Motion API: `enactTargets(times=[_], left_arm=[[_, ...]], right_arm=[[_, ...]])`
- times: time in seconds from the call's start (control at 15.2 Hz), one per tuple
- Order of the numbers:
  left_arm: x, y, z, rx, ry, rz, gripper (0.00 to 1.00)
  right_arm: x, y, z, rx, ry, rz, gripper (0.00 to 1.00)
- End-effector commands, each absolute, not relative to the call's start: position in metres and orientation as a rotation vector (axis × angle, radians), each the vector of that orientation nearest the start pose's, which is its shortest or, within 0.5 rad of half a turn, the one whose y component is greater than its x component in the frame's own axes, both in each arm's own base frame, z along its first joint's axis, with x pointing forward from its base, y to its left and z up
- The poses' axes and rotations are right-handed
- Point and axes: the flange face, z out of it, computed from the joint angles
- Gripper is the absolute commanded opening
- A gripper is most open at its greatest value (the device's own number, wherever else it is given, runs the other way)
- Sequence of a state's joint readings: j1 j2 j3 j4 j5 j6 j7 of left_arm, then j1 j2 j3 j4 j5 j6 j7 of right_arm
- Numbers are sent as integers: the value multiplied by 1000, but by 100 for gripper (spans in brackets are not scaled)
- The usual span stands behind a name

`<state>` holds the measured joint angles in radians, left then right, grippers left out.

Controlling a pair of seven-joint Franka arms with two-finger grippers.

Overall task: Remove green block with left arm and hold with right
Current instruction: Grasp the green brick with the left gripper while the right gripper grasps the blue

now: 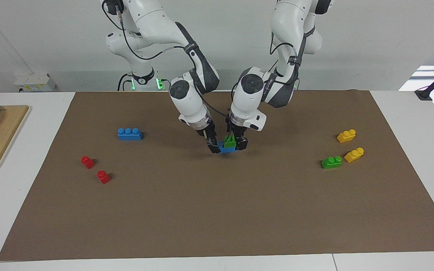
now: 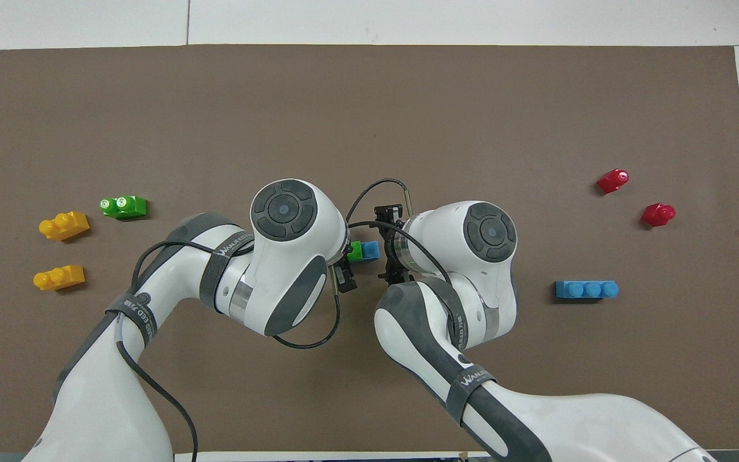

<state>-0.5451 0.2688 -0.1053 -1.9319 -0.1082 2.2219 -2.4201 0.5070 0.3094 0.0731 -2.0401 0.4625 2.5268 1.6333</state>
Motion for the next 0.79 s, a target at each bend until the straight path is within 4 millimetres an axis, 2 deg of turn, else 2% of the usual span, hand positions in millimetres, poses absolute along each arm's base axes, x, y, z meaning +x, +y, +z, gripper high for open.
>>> enactTargets(times=[0.0, 0.26, 0.72], left_arm=[[483, -372, 352, 1893, 2447, -159, 100], [474, -378, 345, 1907, 2417, -155, 100], [473, -379, 346, 1911, 2411, -154, 100]], right_arm=[[512, 334, 298, -2123, 1845, 293, 99], [511, 334, 290, -2118, 1849, 279, 99], [507, 337, 281, -2121, 1847, 264, 99]])
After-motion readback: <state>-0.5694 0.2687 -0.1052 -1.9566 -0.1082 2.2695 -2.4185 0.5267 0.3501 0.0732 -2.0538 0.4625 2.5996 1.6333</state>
